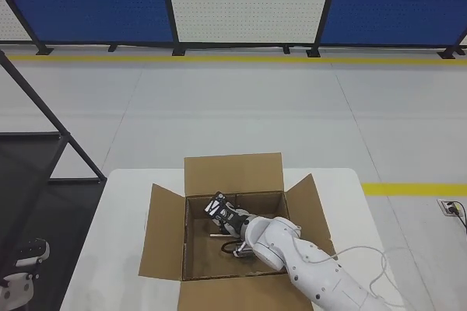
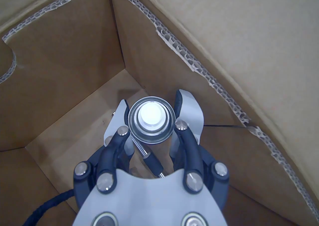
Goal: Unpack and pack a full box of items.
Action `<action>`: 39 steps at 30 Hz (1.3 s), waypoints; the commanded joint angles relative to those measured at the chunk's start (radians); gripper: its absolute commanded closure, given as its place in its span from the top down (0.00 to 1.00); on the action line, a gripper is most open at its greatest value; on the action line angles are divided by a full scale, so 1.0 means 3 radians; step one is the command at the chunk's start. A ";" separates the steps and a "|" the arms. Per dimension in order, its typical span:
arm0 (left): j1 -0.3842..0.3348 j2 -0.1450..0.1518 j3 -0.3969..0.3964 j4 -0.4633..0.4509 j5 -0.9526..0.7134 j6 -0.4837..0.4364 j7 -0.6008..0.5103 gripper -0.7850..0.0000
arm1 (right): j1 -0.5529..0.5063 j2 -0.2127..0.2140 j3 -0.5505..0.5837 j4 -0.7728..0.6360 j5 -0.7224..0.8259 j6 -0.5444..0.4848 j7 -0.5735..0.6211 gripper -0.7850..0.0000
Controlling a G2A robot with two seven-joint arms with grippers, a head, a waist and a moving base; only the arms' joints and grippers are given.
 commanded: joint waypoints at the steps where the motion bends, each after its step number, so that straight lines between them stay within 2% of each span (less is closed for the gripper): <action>1: 0.0000 0.0000 0.0000 0.0000 0.0000 0.0000 0.0000 1.00 | 0.0007 -0.0024 0.0007 0.0052 0.0006 0.0002 -0.0019 0.00; 7: 0.0000 0.0000 0.0000 0.0000 0.0000 0.0000 0.0000 1.00 | 0.0020 -0.0092 0.0027 0.0190 -0.0006 -0.0005 -0.0040 0.00; 10: 0.0000 0.0000 0.0000 0.0000 0.0000 0.0000 0.0000 1.00 | 0.0021 -0.0121 0.0041 0.0240 -0.0014 -0.0013 -0.0044 0.30; 12: 0.0000 0.0000 0.0000 0.0000 0.0000 0.0000 0.0000 1.00 | 0.0021 -0.0137 0.0051 0.0263 -0.0026 -0.0019 -0.0043 0.43; 15: 0.0000 0.0000 0.0000 0.0000 0.0000 0.0000 0.0000 1.00 | 0.0011 -0.0157 0.0071 0.0283 -0.0052 -0.0029 -0.0048 0.41; 20: 0.0000 0.0000 0.0000 0.0000 0.0000 0.0000 0.0000 1.00 | -0.0023 -0.0172 0.0121 0.0263 -0.0109 -0.0049 -0.0053 0.29; 25: 0.0000 0.0000 0.0000 0.0000 0.0000 0.0000 0.0000 1.00 | -0.0093 -0.0164 0.0194 0.0168 -0.0193 -0.0057 -0.0055 0.33; 28: 0.0000 0.0000 0.0000 0.0000 0.0000 0.0000 0.0000 1.00 | -0.0147 -0.0149 0.0248 0.0083 -0.0262 -0.0058 -0.0041 0.45; 30: 0.0000 0.0000 0.0000 0.0000 0.0000 0.0000 0.0000 1.00 | -0.0184 -0.0138 0.0286 0.0024 -0.0309 -0.0060 -0.0021 0.75; 31: 0.0000 0.0000 0.0000 0.0000 0.0000 0.0000 0.0000 1.00 | -0.0201 -0.0132 0.0304 -0.0005 -0.0334 -0.0066 -0.0007 0.80; 39: 0.0000 0.0000 0.0000 0.0000 0.0000 0.0000 0.0000 1.00 | -0.0321 -0.0097 0.0461 -0.0180 -0.0471 -0.0103 0.0054 0.93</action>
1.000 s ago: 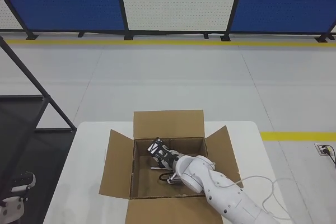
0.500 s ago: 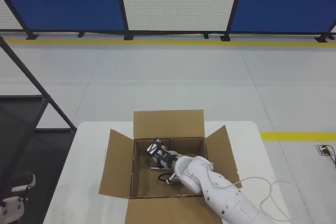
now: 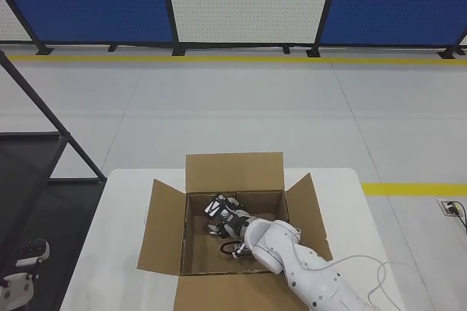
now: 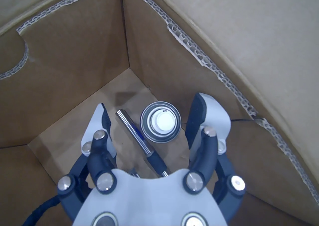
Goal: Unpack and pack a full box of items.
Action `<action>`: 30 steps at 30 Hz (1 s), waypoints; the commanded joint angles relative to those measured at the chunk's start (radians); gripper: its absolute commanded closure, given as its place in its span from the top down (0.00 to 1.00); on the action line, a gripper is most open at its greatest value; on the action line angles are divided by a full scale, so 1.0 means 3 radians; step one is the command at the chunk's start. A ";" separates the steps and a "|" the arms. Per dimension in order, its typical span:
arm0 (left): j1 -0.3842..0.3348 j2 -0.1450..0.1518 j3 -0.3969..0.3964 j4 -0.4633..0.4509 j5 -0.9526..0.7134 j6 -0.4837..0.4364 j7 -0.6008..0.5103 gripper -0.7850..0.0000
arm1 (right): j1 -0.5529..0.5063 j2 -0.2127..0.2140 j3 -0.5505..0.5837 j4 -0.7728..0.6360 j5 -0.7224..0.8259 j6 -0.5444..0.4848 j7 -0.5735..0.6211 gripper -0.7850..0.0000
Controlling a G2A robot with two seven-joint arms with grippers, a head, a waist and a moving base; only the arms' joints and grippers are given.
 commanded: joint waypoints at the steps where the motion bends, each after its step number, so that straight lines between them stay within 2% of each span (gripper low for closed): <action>1: 0.0000 0.0000 0.0000 0.0000 0.0000 0.0000 0.0000 1.00 | -0.0026 0.0007 0.0037 -0.0040 -0.0031 -0.0003 0.0005 0.93; 4: 0.0000 0.0000 0.0000 0.0000 0.0000 0.0000 0.0000 1.00 | -0.0089 0.0028 0.0111 -0.0155 -0.0091 -0.0001 0.0004 1.00; 10: 0.0000 0.0000 0.0000 0.0000 0.0000 0.0000 0.0000 1.00 | -0.0402 0.0130 0.0341 -0.0734 -0.0388 0.0057 0.0043 1.00; 18: 0.0000 0.0000 0.0000 0.0000 0.0000 0.0000 0.0000 1.00 | -0.1042 0.0311 0.0766 -0.1827 -0.0788 -0.0164 0.0064 1.00; 24: 0.0000 0.0000 0.0000 0.0000 0.0000 0.0000 0.0000 1.00 | -0.1549 0.0428 0.1087 -0.2676 -0.1254 -0.0307 -0.0116 1.00; 30: 0.0000 0.0000 0.0000 0.0000 0.0000 0.0000 0.0000 1.00 | -0.2055 0.0525 0.1453 -0.3496 -0.1491 -0.0548 -0.0358 1.00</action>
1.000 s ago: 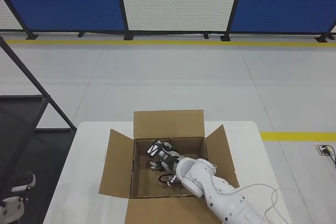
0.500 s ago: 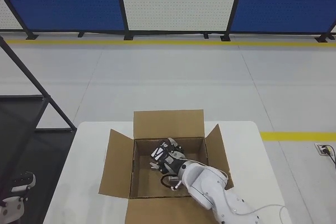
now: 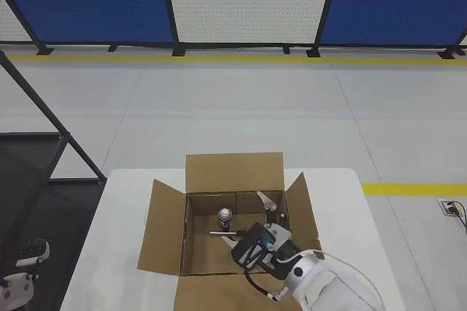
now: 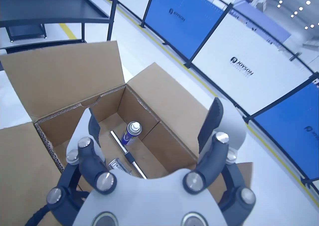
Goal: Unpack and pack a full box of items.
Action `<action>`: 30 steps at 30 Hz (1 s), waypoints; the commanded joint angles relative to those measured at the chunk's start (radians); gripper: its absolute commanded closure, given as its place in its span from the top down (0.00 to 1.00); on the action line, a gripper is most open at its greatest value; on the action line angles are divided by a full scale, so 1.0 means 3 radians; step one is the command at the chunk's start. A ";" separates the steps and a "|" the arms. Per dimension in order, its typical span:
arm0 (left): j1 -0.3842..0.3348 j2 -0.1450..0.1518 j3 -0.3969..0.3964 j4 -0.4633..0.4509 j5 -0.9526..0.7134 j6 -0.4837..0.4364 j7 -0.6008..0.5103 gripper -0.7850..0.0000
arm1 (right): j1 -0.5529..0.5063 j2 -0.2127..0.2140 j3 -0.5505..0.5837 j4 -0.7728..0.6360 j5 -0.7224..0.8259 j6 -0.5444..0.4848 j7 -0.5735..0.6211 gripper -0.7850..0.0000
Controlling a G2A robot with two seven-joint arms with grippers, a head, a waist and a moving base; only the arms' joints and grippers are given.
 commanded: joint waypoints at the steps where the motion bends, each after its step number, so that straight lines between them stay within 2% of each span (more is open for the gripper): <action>1: 0.0000 0.0000 0.0000 0.0000 0.0000 0.0000 0.0000 1.00 | -0.0168 0.0027 0.0125 -0.0256 -0.0034 -0.0086 -0.0082 1.00; 3: 0.0000 0.0000 0.0000 0.0000 0.0000 0.0000 0.0000 1.00 | -0.0285 0.0046 0.0218 -0.0415 -0.0063 -0.0131 -0.0123 1.00; 20: 0.0000 0.0000 0.0000 0.0000 0.0000 0.0000 0.0000 1.00 | -0.0299 0.0044 0.0211 -0.0426 0.0006 -0.0136 -0.0161 1.00; 25: -0.0026 0.0007 0.0039 -0.0004 0.0056 0.0113 -0.0235 1.00 | -0.0460 0.0061 0.0613 -0.0535 0.1038 -0.0356 -0.0450 1.00; 30: -0.0058 0.0041 0.0053 -0.0011 -0.0156 0.0416 -0.0880 1.00 | -0.0608 0.0098 0.1109 -0.0535 0.2246 -0.0678 -0.0394 1.00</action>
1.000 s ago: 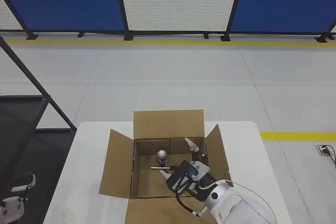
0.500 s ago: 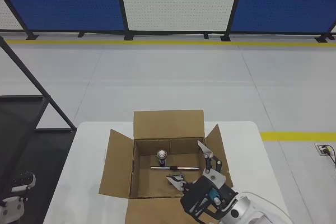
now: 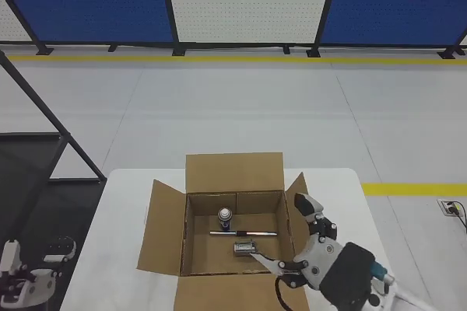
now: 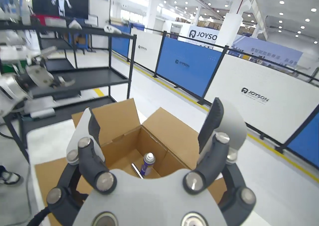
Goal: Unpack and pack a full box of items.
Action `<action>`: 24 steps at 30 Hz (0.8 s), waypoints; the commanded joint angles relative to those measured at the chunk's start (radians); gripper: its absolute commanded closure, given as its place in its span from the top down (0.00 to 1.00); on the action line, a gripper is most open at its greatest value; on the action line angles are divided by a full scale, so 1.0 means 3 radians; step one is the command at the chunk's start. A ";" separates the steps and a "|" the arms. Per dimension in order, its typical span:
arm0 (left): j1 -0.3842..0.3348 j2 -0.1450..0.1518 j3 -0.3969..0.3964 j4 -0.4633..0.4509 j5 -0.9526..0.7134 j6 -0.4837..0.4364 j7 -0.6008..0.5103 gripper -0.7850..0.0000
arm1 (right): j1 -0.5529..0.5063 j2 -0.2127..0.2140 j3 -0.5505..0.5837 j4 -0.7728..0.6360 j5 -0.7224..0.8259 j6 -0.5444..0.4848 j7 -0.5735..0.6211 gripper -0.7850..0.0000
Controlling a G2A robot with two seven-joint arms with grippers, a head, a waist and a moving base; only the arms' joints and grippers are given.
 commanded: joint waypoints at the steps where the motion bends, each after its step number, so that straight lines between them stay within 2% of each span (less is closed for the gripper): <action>1: -0.0034 0.0019 -0.0014 0.0029 -0.0051 0.0136 -0.0304 1.00 | -0.0031 0.0018 0.0214 0.0035 0.0658 -0.0104 0.0139 1.00; 5: -0.0119 0.0073 -0.0049 0.0112 -0.0027 0.0515 -0.0913 1.00 | -0.0025 0.0059 0.0559 0.0124 0.1570 -0.0155 0.0503 1.00; 7: -0.0173 0.0100 -0.0080 0.0144 -0.0032 0.0655 -0.1213 1.00 | -0.0009 0.0079 0.0703 0.0144 0.1816 -0.0060 0.0706 1.00; 9: -0.0195 0.0126 -0.0089 0.0155 -0.0042 0.0840 -0.1485 1.00 | 0.0001 0.0086 0.0789 0.0187 0.2178 0.0082 0.0747 1.00; 13: -0.0212 0.0169 -0.0167 0.0154 -0.0080 0.1079 -0.1906 1.00 | 0.0011 0.0094 0.0833 0.0190 0.2233 0.0135 0.0835 1.00; 21: -0.0205 0.0175 -0.0204 0.0149 -0.0071 0.1067 -0.1943 1.00 | 0.0003 0.0094 0.0825 0.0204 0.2245 0.0151 0.0836 1.00; 24: -0.0205 0.0175 -0.0204 0.0149 -0.0071 0.1067 -0.1943 1.00 | 0.0049 0.0103 0.0735 0.0337 0.2611 0.0213 0.0975 1.00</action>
